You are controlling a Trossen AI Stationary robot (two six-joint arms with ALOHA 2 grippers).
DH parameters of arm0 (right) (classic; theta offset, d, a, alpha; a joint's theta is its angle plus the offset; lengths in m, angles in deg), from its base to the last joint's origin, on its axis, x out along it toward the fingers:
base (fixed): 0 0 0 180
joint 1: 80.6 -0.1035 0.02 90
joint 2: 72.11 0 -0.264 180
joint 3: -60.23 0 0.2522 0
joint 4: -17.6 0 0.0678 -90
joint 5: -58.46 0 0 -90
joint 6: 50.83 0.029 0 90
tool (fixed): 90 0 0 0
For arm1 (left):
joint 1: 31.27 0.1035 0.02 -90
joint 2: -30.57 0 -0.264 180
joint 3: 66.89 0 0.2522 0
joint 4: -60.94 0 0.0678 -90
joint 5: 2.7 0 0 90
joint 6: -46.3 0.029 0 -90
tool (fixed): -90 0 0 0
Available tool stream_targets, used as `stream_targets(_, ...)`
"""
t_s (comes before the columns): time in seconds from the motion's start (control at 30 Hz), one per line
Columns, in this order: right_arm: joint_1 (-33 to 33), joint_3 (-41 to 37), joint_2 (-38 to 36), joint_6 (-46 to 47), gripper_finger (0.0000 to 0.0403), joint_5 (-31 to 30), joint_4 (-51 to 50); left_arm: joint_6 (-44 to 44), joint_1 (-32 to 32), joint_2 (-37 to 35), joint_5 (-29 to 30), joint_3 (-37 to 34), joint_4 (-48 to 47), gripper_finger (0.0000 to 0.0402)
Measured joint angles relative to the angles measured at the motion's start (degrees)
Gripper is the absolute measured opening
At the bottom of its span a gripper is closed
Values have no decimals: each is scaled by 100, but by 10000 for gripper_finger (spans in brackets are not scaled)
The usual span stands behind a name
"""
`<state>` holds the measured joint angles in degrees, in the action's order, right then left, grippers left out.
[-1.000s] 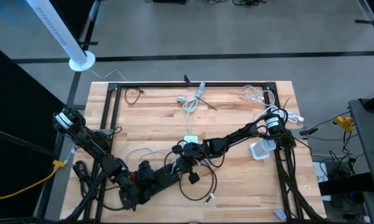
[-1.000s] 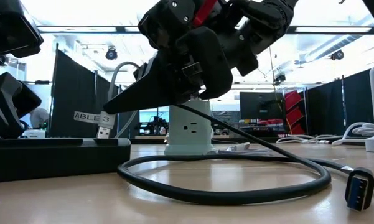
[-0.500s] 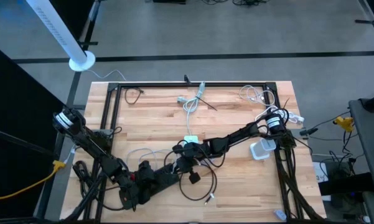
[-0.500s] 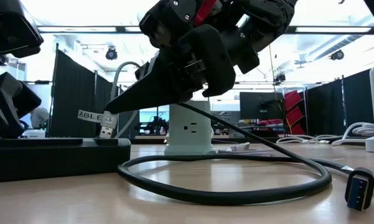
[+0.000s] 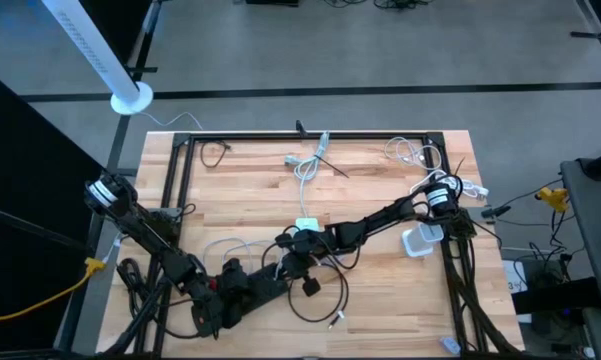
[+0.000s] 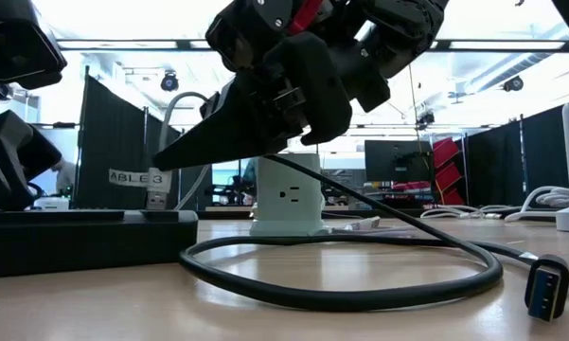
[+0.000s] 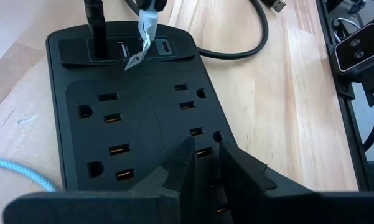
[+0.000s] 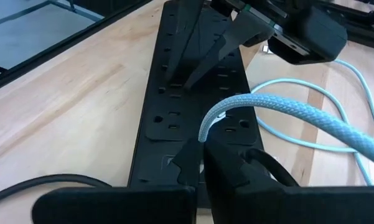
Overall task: Insert USB
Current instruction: Insert the light blue charger cable into the black outlet extension
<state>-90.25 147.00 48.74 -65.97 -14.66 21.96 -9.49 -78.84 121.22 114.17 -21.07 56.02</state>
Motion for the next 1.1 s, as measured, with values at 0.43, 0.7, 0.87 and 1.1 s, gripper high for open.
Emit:
stream_targets(0.43, -55, -7, -76, 11, 0, -12, -268, -24, 0, 0, -34, 2, -17, 64)
stream_targets(0.7, -63, -11, -92, 57, 0, -2, -310, -22, 0, 0, -32, 2, -16, 64)
stream_targets(0.87, -85, 82, -92, 75, 0, -17, -380, -24, 0, 0, -35, 0, -13, 64)
stream_targets(1.1, -85, 146, -92, 19, 0, 8, -601, -24, 0, 0, -42, 0, 11, 64)
